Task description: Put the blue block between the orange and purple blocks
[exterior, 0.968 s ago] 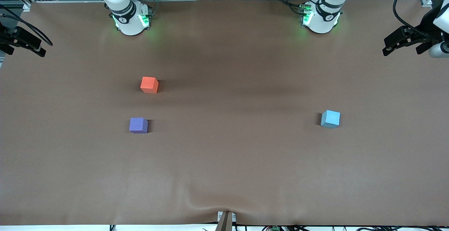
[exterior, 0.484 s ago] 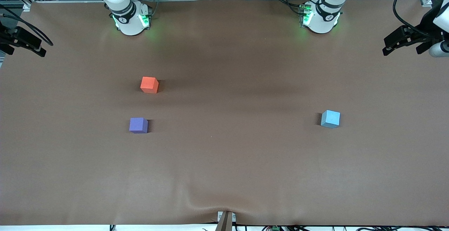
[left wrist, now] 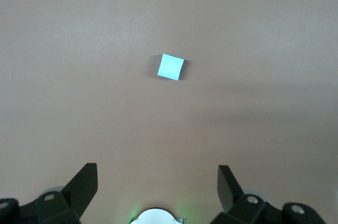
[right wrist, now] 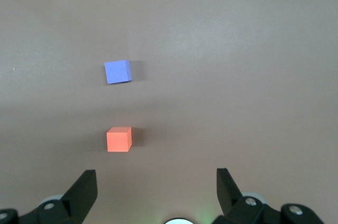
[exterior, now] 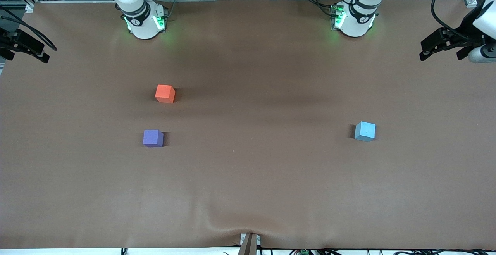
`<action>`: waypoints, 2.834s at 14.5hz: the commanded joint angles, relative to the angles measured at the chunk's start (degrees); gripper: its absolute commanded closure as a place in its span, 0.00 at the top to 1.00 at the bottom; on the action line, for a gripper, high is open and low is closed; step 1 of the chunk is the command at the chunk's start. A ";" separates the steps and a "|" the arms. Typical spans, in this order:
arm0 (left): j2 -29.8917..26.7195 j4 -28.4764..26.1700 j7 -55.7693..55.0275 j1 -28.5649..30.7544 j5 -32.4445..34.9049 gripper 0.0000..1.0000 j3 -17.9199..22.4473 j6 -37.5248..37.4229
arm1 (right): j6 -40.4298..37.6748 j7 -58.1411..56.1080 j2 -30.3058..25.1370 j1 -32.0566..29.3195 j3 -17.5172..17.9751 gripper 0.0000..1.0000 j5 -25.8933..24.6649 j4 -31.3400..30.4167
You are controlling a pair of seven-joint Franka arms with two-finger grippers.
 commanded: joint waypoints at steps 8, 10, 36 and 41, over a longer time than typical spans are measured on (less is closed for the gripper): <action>0.63 -8.25 0.28 0.27 1.02 1.00 -0.51 7.37 | -0.69 -0.28 0.57 -0.32 0.15 1.00 -0.91 1.23; 0.80 -14.66 0.28 0.09 1.20 1.00 -1.12 13.79 | -0.87 -0.19 0.57 -0.32 0.15 1.00 -0.91 1.14; 28.57 -25.94 0.02 0.80 12.17 1.00 -3.06 48.89 | -0.87 -0.19 0.57 -0.32 0.15 1.00 -0.91 1.06; 30.94 -25.94 0.02 1.06 17.19 1.00 -3.15 49.15 | -0.87 -0.10 0.57 -0.40 0.15 1.00 -0.82 1.05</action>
